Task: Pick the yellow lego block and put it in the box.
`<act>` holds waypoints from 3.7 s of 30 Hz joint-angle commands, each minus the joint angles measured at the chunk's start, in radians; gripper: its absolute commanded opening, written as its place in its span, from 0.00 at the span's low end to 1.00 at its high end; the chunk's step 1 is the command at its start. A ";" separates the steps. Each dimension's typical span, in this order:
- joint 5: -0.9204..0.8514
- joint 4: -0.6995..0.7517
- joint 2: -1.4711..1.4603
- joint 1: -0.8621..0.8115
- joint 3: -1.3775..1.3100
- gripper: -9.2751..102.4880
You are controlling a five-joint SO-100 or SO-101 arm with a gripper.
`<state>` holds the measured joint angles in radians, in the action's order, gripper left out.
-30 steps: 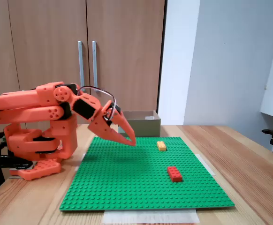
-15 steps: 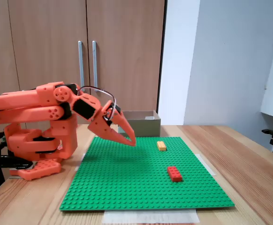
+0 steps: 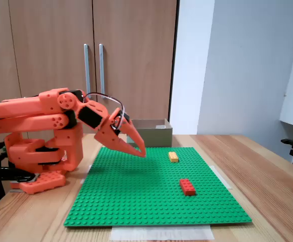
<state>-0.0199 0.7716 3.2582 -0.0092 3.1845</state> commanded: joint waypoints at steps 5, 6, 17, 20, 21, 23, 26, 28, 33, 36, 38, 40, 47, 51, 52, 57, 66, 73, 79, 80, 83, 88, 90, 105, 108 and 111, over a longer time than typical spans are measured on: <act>-0.005 0.002 0.005 0.003 0.005 0.08; -0.005 0.002 0.005 0.003 0.005 0.08; -0.005 0.002 0.005 0.003 0.005 0.08; -0.005 0.002 0.005 0.003 0.005 0.08; -0.005 0.002 0.005 0.003 0.005 0.08; -0.005 0.002 0.005 0.003 0.005 0.08; -0.005 0.002 0.005 0.003 0.005 0.08; -0.005 0.002 0.005 0.003 0.005 0.08; -0.005 0.002 0.005 0.003 0.005 0.08; -0.005 0.002 0.005 0.003 0.005 0.08; -0.005 0.002 0.005 0.003 0.005 0.08; -0.005 0.002 0.005 0.003 0.005 0.08; 0.021 0.002 0.005 -0.018 0.005 0.08; 0.023 0.002 0.005 -0.020 0.005 0.08; 0.023 0.002 0.005 -0.020 0.005 0.08; 0.012 0.029 -0.012 -0.014 -0.023 0.07; -0.038 0.156 -0.224 -0.008 -0.268 0.07; -0.029 0.193 -0.403 0.015 -0.449 0.07; 0.002 0.232 -0.617 0.072 -0.620 0.07; 0.008 0.239 -0.655 0.078 -0.650 0.07; 0.029 0.262 -0.767 0.104 -0.744 0.07; 0.046 0.331 -0.940 0.149 -0.911 0.09; 0.049 0.354 -1.011 0.158 -0.974 0.11; 0.028 0.460 -1.411 0.201 -1.355 0.23; 0.038 0.474 -1.482 0.209 -1.430 0.25; 0.054 0.508 -1.551 0.222 -1.497 0.26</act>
<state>0.0199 1.2563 1.7411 0.2086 1.7748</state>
